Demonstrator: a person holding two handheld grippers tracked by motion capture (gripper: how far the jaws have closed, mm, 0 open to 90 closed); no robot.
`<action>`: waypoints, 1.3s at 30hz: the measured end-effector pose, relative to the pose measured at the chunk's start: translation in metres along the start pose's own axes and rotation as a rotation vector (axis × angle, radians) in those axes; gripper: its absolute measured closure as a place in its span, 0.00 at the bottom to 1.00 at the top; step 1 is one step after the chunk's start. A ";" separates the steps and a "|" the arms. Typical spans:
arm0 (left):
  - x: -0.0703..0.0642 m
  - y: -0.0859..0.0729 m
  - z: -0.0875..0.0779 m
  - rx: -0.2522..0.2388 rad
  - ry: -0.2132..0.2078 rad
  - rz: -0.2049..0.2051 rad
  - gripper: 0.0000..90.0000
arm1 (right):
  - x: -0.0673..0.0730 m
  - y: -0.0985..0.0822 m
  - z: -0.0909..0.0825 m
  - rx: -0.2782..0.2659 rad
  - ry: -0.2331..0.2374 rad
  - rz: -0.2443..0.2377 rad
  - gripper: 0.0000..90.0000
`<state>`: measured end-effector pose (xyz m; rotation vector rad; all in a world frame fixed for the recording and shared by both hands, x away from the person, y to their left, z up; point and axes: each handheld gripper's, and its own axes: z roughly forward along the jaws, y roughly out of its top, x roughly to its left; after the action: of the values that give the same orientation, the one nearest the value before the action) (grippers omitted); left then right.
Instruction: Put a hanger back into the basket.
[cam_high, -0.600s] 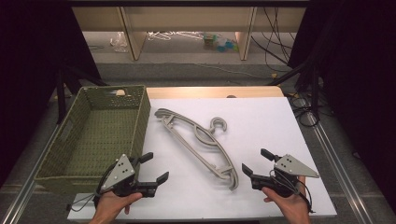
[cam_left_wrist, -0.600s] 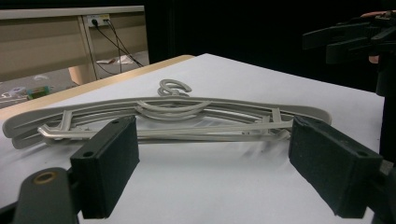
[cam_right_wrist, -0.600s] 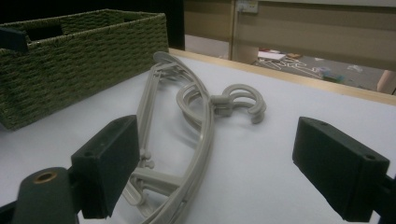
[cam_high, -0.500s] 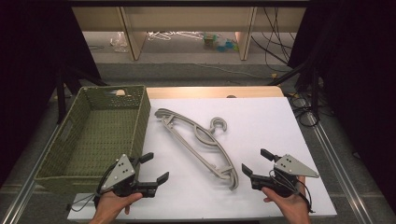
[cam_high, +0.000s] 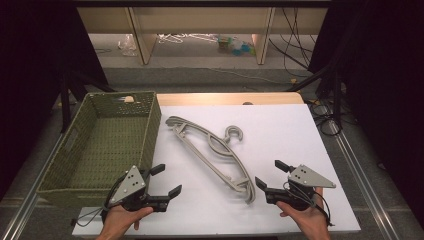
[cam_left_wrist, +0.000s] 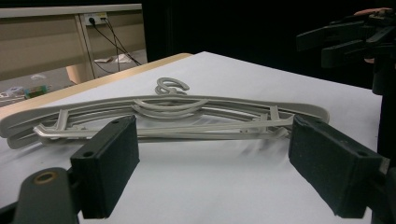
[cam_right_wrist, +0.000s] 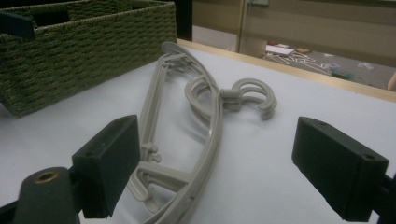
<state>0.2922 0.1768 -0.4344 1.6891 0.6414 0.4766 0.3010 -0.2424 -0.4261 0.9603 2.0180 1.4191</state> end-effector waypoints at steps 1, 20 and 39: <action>0.000 0.000 0.000 0.000 0.001 0.001 0.18 | 0.000 0.000 0.001 0.005 0.009 -0.001 0.18; -0.002 -0.002 0.004 0.019 0.004 -0.001 0.18 | -0.019 0.031 0.078 0.219 0.016 -0.075 0.27; -0.002 -0.003 0.007 0.030 -0.008 -0.005 0.18 | -0.020 0.022 0.155 0.498 0.045 -0.111 0.58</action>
<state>0.2943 0.1704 -0.4384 1.7162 0.6498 0.4590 0.4323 -0.1602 -0.4578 0.9932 2.4766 0.8997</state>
